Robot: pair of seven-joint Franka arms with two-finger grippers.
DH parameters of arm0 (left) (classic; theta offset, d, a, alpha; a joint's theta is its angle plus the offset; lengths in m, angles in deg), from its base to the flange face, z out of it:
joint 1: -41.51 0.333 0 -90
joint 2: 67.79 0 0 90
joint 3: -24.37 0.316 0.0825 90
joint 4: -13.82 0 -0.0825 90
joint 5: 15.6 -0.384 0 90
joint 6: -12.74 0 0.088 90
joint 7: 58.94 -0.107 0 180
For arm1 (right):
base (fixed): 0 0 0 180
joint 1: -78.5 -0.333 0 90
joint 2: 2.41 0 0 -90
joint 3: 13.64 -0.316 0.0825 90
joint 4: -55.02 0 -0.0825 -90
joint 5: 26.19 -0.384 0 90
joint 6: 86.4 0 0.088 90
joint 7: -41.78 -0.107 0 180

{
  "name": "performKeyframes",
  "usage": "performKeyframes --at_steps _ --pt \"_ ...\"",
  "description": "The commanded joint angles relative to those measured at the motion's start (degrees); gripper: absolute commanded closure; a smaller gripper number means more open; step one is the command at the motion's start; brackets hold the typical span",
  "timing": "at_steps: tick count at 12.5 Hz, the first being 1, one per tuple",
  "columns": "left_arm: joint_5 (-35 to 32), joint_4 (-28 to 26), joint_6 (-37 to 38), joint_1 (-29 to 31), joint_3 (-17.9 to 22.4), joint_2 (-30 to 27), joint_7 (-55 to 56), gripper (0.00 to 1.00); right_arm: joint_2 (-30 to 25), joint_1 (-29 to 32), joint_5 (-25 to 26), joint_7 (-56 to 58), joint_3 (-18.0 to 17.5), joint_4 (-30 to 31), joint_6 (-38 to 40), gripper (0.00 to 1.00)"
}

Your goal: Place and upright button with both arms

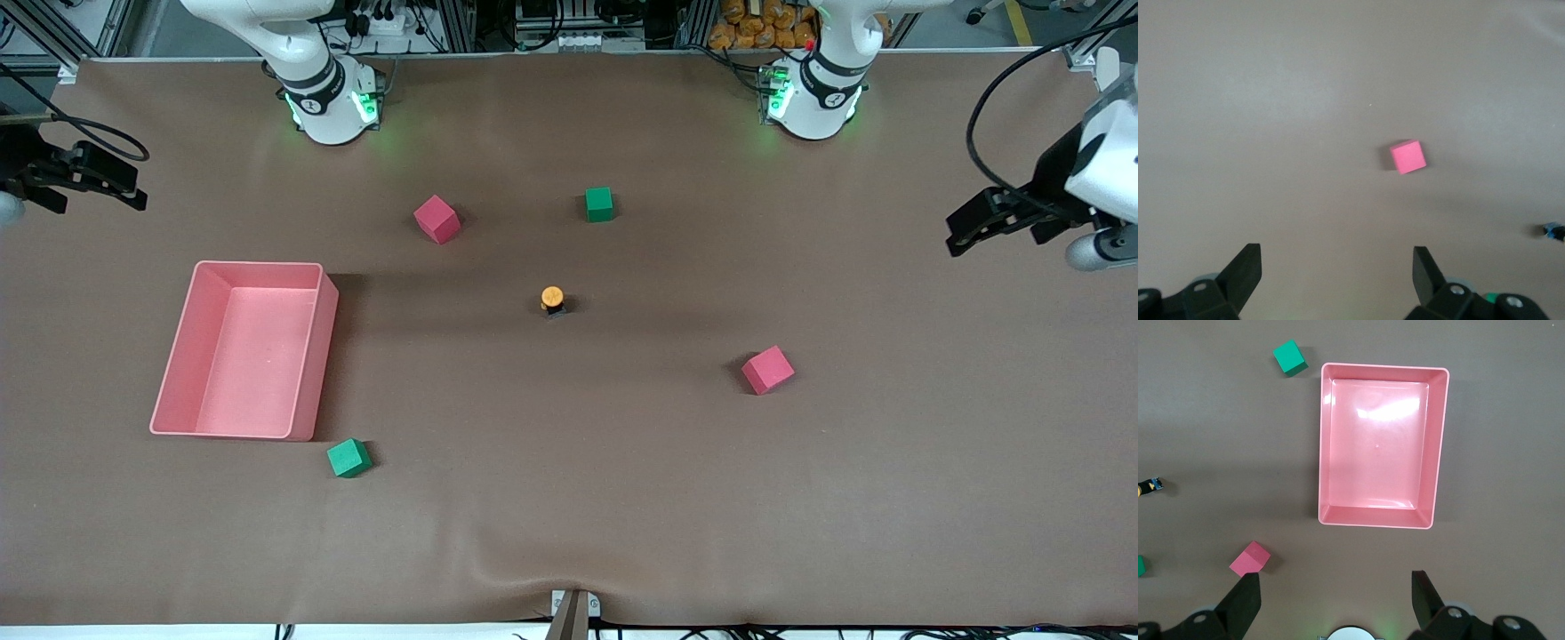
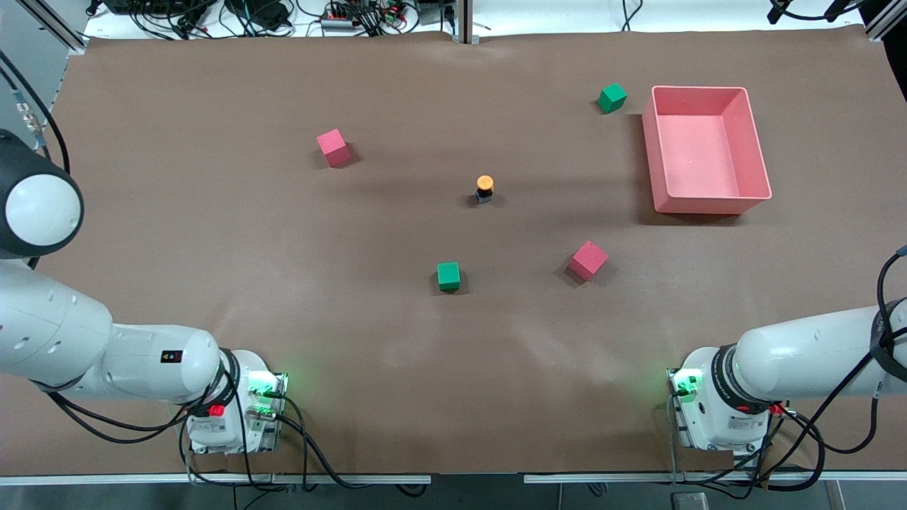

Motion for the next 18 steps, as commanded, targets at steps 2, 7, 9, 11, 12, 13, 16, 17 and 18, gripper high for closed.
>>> performKeyframes --at_steps 2,7,9,11,12,13,16,17,18 --pt "1.3 -7.4 0.1 1.1 0.9 -6.7 -3.9 0.0 0.1 0.5 0.4 0.7 -0.3 -0.4 0.5 0.0" --pt "4.6 -14.0 -1.0 1.1 5.4 -11.8 -8.3 0.0 0.2 0.4 0.4 0.7 -0.3 -0.4 0.5 0.0" --pt "4.7 -17.3 -2.3 1.1 5.7 -14.7 -10.1 0.0 0.2 0.4 0.4 0.7 -0.3 -0.4 0.5 0.0" --pt "4.7 -20.6 -3.1 1.2 5.7 -17.2 -10.2 0.0 0.2 0.4 0.4 0.7 -0.3 -0.4 0.5 0.0" --pt "4.7 -22.5 -4.4 1.1 5.6 -18.7 -10.2 0.0 0.3 0.4 0.4 0.7 -0.3 -0.4 0.5 0.0" --pt "4.7 -23.6 -5.1 1.0 5.6 -19.8 -10.2 0.0 0.3 0.4 0.4 0.7 -0.3 -0.4 0.5 0.0" --pt "4.2 -22.6 -4.6 1.1 5.3 -18.9 -11.7 0.0 0.3 0.4 0.3 0.7 -0.3 -0.4 0.5 0.0" --pt "4.1 -21.3 -4.4 1.0 5.3 -18.2 -12.8 0.0 0.3 0.4 0.3 0.7 -0.3 -0.4 0.5 0.0" --pt "4.1 -20.1 -2.7 1.0 5.3 -17.8 -12.8 0.0 0.3 0.4 0.3 0.7 -0.3 -0.4 0.5 0.0"
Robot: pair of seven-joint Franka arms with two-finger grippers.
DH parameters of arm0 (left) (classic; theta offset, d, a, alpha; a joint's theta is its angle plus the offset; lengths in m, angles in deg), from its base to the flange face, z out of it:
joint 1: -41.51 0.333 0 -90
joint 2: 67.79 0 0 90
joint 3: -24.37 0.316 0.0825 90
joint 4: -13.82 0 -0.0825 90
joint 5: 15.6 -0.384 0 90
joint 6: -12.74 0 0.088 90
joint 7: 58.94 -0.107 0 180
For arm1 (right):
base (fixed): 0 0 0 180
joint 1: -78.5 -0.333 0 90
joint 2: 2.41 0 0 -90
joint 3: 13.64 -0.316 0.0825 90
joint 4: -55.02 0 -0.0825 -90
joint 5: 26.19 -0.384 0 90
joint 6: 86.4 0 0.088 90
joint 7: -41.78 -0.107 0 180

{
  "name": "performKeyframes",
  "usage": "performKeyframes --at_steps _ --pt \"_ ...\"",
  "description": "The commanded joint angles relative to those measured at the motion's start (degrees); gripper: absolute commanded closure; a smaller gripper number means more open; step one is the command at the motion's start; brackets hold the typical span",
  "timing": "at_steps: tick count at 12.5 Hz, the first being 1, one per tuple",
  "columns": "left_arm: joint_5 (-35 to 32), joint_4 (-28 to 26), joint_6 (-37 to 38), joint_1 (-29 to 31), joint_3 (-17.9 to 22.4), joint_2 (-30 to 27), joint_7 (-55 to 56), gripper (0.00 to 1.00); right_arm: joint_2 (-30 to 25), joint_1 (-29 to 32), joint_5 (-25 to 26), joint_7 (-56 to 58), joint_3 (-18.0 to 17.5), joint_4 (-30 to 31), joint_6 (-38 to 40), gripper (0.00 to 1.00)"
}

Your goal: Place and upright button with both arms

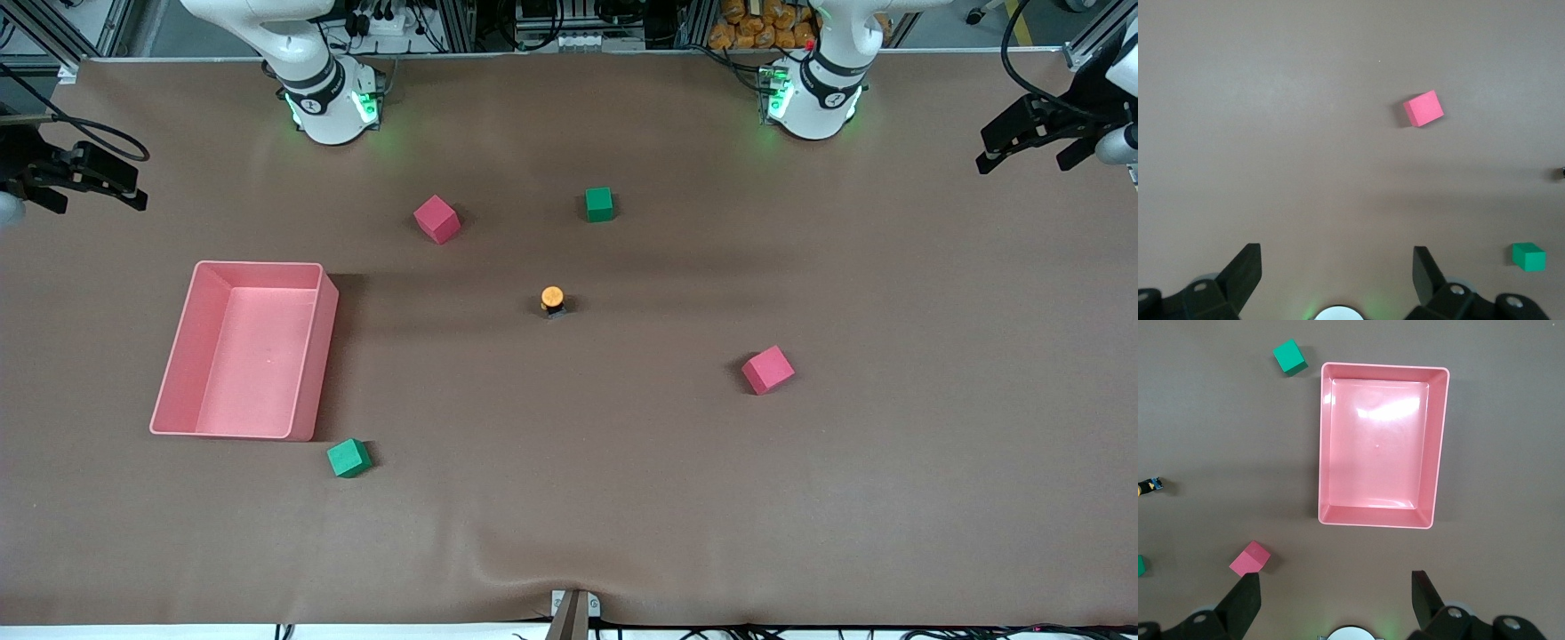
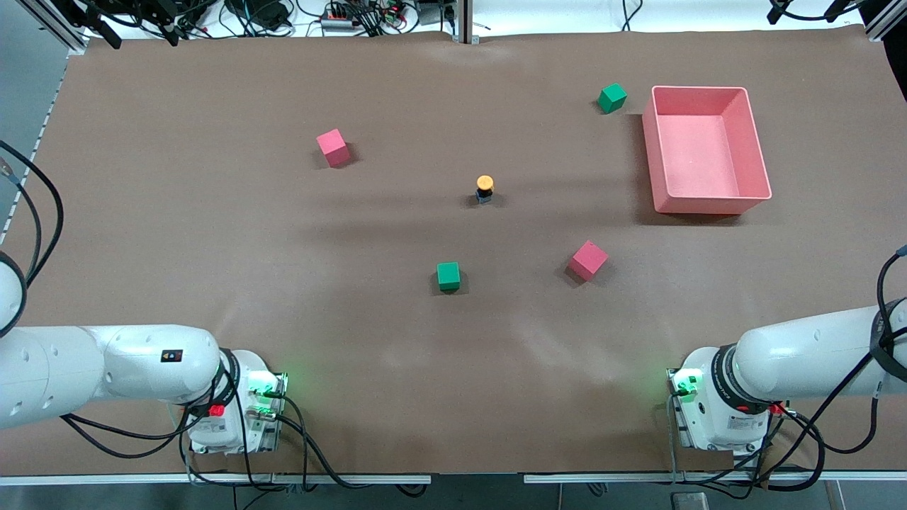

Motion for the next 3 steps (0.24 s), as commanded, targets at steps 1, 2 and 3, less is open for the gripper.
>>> performKeyframes --at_steps 1,2,3 --pt "0.4 2.8 2.3 0.3 -0.2 0.8 -1.5 0.0 0.3 0.4 0.3 0.7 -0.3 -0.4 0.5 0.0" --pt "0.4 4.1 3.1 0.3 0.0 1.4 -1.5 0.0 0.3 0.4 0.3 0.7 -0.3 -0.4 0.5 0.0" --pt "0.1 5.1 4.2 0.3 0.0 2.0 -1.3 0.0 0.3 0.4 0.3 0.7 -0.3 -0.4 0.5 0.0"
